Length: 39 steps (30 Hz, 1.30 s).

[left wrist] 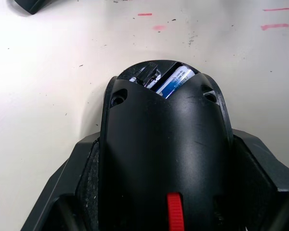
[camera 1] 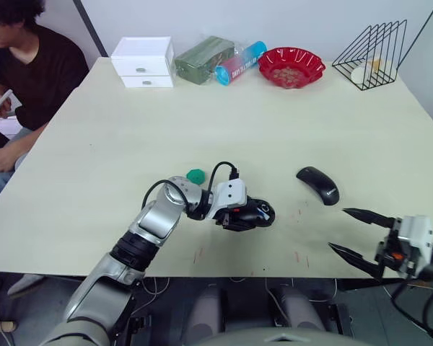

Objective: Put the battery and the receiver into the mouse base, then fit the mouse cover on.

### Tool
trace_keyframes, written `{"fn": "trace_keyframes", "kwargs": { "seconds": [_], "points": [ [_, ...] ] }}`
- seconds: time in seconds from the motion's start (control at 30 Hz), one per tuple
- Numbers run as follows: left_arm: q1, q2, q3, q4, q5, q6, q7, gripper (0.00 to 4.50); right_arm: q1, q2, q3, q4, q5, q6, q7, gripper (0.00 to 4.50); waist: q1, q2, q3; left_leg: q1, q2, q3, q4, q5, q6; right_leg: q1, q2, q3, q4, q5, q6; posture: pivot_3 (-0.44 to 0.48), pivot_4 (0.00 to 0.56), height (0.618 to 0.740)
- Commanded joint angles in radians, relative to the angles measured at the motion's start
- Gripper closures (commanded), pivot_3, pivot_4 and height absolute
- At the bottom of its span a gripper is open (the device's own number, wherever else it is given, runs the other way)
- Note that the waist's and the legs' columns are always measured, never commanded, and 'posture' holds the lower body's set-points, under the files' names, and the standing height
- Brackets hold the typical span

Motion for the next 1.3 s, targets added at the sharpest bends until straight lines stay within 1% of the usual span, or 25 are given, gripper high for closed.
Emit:
{"fn": "trace_keyframes", "kwargs": {
  "seconds": [0.03,0.13,0.27,0.6,0.67,0.73,1.03,1.3],
  "points": [
    [0.016,0.028,-0.018,0.0,0.017,0.02,-0.01,1.59,0.032,-0.014,-0.079,0.027,0.054,-0.034,0.069,0.08,-0.004,0.0,0.0,0.0,0.0,0.0,0.0,0.0,0.0,0.0,0.0,0.0,0.0,0.0,0.0,0.0,0.15,0.74],
    [0.015,0.032,-0.018,0.0,0.016,0.021,-0.011,1.59,0.043,-0.024,-0.112,0.052,0.082,-0.027,0.112,0.08,-0.006,0.0,0.0,0.001,0.0,0.0,0.0,0.0,0.0,0.0,0.0,0.001,0.001,0.0,0.0,0.0,0.15,0.74],
    [0.011,0.033,-0.019,0.003,0.014,0.022,-0.011,1.59,0.022,-0.021,-0.136,0.084,0.093,-0.058,0.147,0.08,-0.006,0.0,0.0,0.001,0.0,0.0,0.0,0.0,0.0,0.0,0.0,0.001,0.001,0.0,0.0,0.0,0.15,0.74],
    [0.007,0.034,-0.013,0.007,0.003,0.034,-0.012,1.59,-0.015,-0.01,-0.14,0.12,0.098,-0.087,0.166,0.08,-0.005,0.0,0.0,0.001,0.0,0.0,0.0,0.0,0.0,0.0,0.0,0.001,0.001,0.0,0.0,0.0,0.15,0.74],
    [0.007,0.031,-0.005,0.004,-0.006,0.039,-0.008,0.5,-0.023,-0.008,-0.134,0.121,0.099,-0.093,0.171,0.0,-0.005,0.0,0.0,0.001,0.0,0.0,0.0,0.0,0.0,0.0,0.0,0.001,0.001,0.0,0.0,0.0,0.15,0.74],
    [0.005,0.028,0.002,0.01,-0.01,0.035,-0.001,0.05,-0.027,-0.005,-0.129,0.123,0.098,-0.098,0.175,0.0,-0.004,0.0,0.0,0.001,0.0,0.0,0.0,0.0,0.0,0.0,0.0,0.001,0.001,0.0,0.0,0.0,0.15,0.74],
    [0.011,0.041,0.03,-0.003,-0.042,0.026,-0.015,0.05,-0.029,0.007,-0.124,0.114,0.101,-0.101,0.187,0.0,-0.004,0.001,0.001,0.001,0.0,0.001,0.0,0.0,0.0,0.0,0.0,0.001,0.001,0.0,0.0,0.0,0.15,0.74],
    [0.011,0.051,0.102,-0.035,-0.131,-0.007,-0.04,0.05,-0.04,0.007,-0.119,0.114,0.103,-0.095,0.188,0.0,-0.002,0.002,0.003,0.0,0.0,0.0,0.0,0.0,0.0,0.0,0.0,0.001,0.0,0.0,0.0,0.0,0.15,0.74]
  ]
}}
